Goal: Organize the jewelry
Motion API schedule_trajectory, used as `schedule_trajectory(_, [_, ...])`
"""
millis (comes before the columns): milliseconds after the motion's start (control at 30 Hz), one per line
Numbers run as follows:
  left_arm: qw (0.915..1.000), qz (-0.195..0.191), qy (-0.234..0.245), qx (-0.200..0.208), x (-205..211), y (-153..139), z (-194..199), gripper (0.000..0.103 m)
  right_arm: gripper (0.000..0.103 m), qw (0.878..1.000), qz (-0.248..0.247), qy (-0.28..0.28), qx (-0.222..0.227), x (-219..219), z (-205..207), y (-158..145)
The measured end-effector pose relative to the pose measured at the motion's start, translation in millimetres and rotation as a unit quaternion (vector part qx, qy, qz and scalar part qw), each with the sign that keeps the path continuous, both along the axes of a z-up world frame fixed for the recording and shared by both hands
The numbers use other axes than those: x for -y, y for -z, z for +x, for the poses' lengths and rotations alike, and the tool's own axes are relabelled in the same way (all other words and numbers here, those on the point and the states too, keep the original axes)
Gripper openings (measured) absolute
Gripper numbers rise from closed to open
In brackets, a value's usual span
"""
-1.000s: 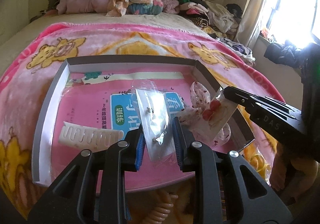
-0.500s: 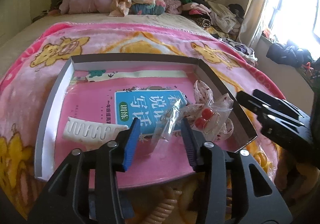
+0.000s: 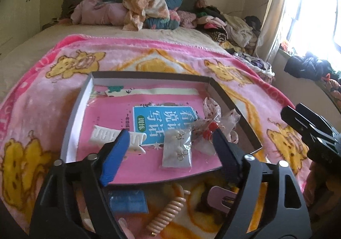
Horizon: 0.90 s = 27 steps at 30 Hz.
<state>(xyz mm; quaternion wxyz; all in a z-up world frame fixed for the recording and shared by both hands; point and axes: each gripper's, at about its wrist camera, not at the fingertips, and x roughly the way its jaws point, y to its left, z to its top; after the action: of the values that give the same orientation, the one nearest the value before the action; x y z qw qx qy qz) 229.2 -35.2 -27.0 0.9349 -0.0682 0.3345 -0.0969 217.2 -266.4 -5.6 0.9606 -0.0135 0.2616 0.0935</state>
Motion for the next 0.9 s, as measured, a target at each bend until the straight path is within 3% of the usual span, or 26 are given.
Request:
schedule_trajectory(167, [0.9998, -0.01, -0.006, 0.014, -6, -12, -12, 0.091, 0.092, 1.0, 0.004, 0.002, 0.012, 5, -19, -9])
schedule_trajectory(900, [0.9994, -0.005, -0.017, 0.029, -27, -18, -68, 0.091, 0.093, 1.0, 0.004, -0.023, 0.017, -6, -87, -8])
